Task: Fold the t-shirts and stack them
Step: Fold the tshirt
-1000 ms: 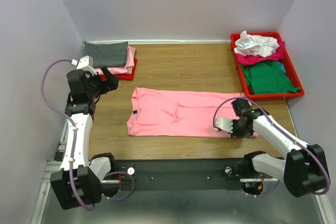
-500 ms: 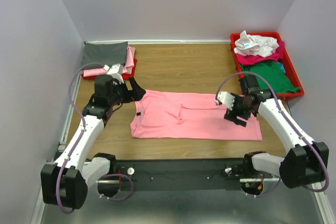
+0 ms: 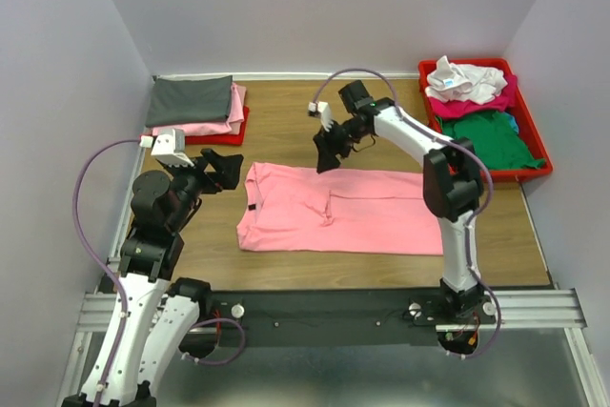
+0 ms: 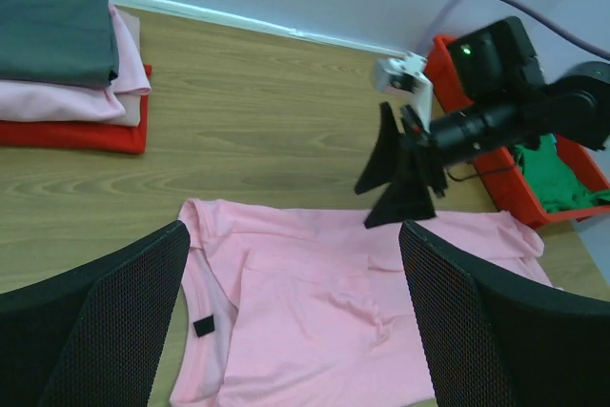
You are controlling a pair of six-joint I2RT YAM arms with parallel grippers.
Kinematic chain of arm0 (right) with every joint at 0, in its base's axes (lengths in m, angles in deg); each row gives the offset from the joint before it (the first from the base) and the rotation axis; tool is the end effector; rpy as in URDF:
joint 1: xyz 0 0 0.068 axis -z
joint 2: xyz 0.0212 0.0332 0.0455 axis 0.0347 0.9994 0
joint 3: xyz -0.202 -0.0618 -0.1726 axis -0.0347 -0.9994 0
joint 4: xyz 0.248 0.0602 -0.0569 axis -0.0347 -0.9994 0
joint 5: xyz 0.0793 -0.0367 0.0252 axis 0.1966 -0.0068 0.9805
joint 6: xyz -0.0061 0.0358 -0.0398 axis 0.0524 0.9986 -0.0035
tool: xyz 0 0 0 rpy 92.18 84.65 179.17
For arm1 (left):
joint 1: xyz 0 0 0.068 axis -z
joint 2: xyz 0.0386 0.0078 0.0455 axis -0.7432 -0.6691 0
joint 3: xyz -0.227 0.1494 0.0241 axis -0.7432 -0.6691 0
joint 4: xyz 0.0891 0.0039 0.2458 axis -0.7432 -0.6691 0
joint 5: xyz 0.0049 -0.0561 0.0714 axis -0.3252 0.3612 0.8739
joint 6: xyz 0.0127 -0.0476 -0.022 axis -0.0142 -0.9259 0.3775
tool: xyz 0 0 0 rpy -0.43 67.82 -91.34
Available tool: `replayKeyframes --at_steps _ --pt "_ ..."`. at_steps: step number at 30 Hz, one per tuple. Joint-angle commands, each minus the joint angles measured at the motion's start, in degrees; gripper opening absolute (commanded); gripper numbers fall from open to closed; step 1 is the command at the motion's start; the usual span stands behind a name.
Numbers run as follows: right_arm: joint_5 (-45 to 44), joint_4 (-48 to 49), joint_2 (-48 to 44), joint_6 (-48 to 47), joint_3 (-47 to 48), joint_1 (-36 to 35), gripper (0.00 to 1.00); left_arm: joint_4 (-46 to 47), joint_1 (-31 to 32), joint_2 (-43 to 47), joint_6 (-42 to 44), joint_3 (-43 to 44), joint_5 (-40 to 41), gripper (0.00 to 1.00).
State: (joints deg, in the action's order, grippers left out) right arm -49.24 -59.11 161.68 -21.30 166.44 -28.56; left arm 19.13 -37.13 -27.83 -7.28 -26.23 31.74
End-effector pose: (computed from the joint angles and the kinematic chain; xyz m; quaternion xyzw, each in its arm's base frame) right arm 0.3895 0.2202 0.2115 -0.4802 0.7873 0.3309 0.2001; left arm 0.1365 -0.0307 0.3448 -0.0601 0.7395 -0.2605 0.6177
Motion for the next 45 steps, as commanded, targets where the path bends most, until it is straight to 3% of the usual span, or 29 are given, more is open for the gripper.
replayKeyframes --at_steps 1,6,13,16,19,20,23,26,27,35,41,43,44,45 --pt "4.0 4.9 9.7 14.4 12.4 -3.1 0.72 -1.1 -0.1 0.9 0.0 -1.5 -0.2 0.99" --pt "2.6 4.8 19.8 17.0 21.7 -6.2 0.72 -1.3 -0.1 4.1 -1.0 -1.8 0.1 0.98" --pt "2.3 4.8 25.7 17.8 25.8 -8.4 0.71 -2.6 -0.1 4.1 0.6 0.5 0.0 0.98" --pt "3.4 4.8 26.9 18.5 26.2 -8.8 0.66 -3.2 -0.2 3.5 1.1 1.6 0.0 0.98" --pt "4.5 4.8 27.2 18.8 25.5 -9.1 0.55 -3.2 -0.2 3.6 1.3 1.8 -0.2 0.98" --pt "4.5 4.7 27.2 18.9 25.1 -9.1 0.43 -3.2 -0.1 3.7 1.3 1.8 -0.3 0.98" --pt "2.1 4.7 27.4 19.6 25.3 -8.9 0.27 -3.2 -0.1 3.6 1.4 1.8 -0.4 0.98" --pt "-0.1 4.8 27.7 20.9 27.1 -8.0 0.02 -3.1 -0.1 3.4 1.6 1.9 -0.7 0.99" --pt "-1.1 4.8 27.8 21.3 28.1 -7.5 0.0 -3.1 -0.1 3.3 1.7 2.0 -0.7 0.98" --pt "-9.0 7.8 31.1 30.2 37.7 2.3 0.0 -1.8 -0.1 1.5 2.6 1.5 -1.1 0.98" --pt "-24.5 17.5 33.8 39.8 42.9 6.3 0.0 2.5 -0.1 -2.2 1.0 -0.9 -3.6 0.98" --pt "-29.9 21.1 35.2 41.1 45.0 7.0 0.17 4.6 -0.1 -3.6 -1.0 -2.1 -5.4 0.98" --pt "-29.6 21.6 35.7 40.7 46.0 7.2 0.31 6.8 -0.1 -5.4 -2.3 -3.5 -6.0 0.98" --pt "-28.7 21.7 36.0 39.3 47.4 7.4 0.52 8.2 -0.1 -6.6 -3.7 -4.2 -7.2 0.98"
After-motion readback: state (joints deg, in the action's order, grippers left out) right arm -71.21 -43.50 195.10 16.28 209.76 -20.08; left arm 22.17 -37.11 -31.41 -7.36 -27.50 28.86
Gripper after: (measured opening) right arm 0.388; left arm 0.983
